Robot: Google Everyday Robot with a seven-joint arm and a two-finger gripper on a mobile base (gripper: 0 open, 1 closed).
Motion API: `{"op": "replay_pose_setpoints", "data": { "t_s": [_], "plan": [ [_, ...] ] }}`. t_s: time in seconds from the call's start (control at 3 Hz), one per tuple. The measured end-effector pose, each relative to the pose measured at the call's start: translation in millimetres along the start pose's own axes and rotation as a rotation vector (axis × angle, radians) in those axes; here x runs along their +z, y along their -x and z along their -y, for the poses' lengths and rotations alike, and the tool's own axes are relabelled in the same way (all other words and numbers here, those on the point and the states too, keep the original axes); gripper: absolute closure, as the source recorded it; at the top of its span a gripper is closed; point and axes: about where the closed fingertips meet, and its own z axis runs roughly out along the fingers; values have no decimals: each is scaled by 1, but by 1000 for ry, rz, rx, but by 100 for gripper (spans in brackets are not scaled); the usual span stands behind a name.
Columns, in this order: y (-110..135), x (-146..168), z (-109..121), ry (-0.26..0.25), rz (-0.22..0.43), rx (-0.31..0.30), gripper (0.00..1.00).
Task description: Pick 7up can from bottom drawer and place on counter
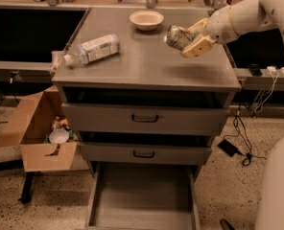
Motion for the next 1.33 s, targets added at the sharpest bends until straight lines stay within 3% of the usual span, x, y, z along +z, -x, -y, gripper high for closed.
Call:
{"op": "replay_pose_setpoints", "data": {
  "t_s": [0.33, 1.0, 1.33],
  "plan": [
    [0, 0, 0, 0, 0, 0, 100],
    [-19, 35, -4, 88, -74, 222, 100],
    [-26, 49, -6, 130, -98, 297, 100]
  ]
}}
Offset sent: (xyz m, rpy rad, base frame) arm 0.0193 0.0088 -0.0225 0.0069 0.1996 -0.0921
